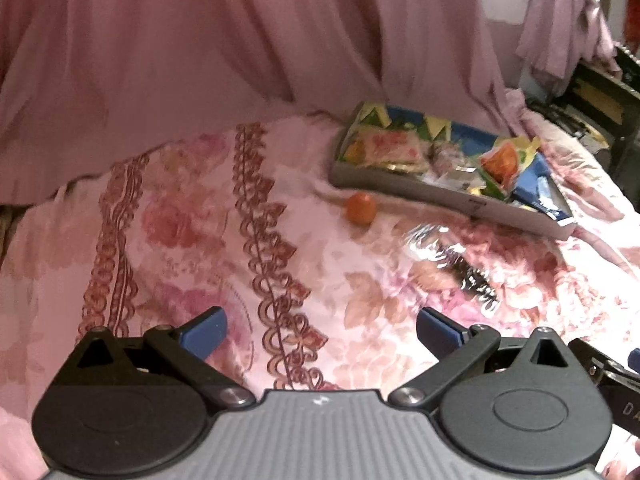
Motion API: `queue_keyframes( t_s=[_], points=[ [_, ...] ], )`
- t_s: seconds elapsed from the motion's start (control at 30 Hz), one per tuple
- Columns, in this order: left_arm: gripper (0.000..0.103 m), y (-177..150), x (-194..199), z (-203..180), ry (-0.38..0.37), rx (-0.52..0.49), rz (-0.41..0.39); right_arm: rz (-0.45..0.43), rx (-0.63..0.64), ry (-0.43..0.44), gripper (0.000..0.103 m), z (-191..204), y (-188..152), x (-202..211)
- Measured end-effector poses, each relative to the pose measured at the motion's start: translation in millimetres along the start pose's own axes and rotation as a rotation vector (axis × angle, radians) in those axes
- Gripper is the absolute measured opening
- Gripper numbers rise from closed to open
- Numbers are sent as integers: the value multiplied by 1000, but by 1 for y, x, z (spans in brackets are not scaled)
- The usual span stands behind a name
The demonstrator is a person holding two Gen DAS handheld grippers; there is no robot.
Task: Organize snacks
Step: 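Withdraw both tools from the box and move toward the orange fruit and brown snack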
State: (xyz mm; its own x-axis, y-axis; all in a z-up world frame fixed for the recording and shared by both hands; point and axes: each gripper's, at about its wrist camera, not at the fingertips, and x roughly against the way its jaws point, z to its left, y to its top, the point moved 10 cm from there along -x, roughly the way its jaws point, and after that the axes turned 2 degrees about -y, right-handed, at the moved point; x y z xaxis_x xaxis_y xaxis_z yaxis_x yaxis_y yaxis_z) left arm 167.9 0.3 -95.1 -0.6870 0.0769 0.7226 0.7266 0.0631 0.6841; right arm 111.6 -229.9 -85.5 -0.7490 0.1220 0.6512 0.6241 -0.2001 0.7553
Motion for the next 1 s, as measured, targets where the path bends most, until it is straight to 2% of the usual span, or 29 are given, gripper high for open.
queue_keyframes(
  t_s=[0.2, 0.3, 0.37, 0.53, 0.7, 0.87, 1.0],
  points=[
    [103, -5, -8, 2, -4, 23, 56, 48, 26, 8, 102, 4, -5, -5],
    [103, -2, -12, -7, -62, -39, 86, 103, 100, 67, 102, 16, -5, -8],
    [103, 3, -14, -14, -88, -90, 87, 106, 171, 92, 102, 23, 0, -6],
    [103, 11, -29, -21, -77, -182, 104, 83, 346, 125, 102, 29, 17, -7],
    [103, 12, -53, -17, -70, -184, 186, 105, 371, 137, 102, 21, 28, -27],
    [103, 31, -70, -9, -41, -229, 160, 145, 366, 193, 102, 32, 23, -53],
    [103, 54, -85, -12, -93, -261, 95, 193, 385, 276, 102, 55, 17, -70]
  ],
)
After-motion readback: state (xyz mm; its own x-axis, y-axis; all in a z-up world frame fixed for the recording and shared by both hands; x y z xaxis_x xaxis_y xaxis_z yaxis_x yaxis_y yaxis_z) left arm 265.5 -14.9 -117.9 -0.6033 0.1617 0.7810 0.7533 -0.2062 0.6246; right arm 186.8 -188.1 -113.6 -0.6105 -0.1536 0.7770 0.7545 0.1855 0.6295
